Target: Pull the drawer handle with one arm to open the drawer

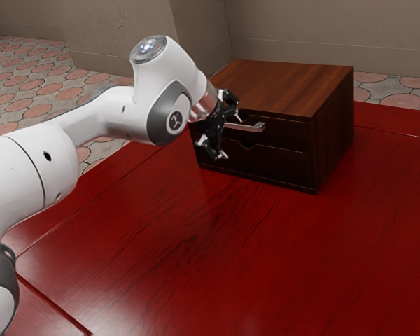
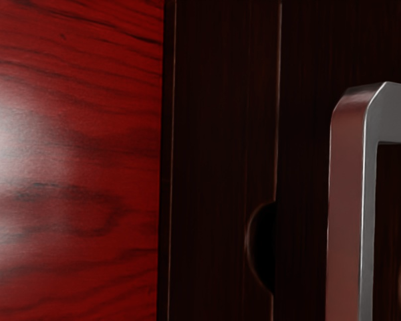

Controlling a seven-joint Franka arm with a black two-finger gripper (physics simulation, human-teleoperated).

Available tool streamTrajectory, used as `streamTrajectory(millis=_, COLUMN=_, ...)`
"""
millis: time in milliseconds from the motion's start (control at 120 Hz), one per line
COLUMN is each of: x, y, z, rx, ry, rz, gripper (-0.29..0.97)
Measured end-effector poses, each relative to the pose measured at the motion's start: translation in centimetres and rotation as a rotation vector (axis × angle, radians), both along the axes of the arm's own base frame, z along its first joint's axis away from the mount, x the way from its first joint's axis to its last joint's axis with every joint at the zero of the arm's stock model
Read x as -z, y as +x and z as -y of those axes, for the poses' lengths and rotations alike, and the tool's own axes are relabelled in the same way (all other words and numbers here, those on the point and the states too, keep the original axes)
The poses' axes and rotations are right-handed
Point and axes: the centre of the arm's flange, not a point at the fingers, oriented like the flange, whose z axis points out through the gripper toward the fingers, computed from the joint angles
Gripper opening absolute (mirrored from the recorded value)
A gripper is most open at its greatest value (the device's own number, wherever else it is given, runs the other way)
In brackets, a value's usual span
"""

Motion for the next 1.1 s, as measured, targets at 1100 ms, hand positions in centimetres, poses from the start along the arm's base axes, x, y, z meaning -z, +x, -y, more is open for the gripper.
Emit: streamTrajectory(millis=1100, x=1.4, y=1.6, z=-1.1, rx=-0.002, ry=-0.002, rz=-0.003, gripper=0.64)
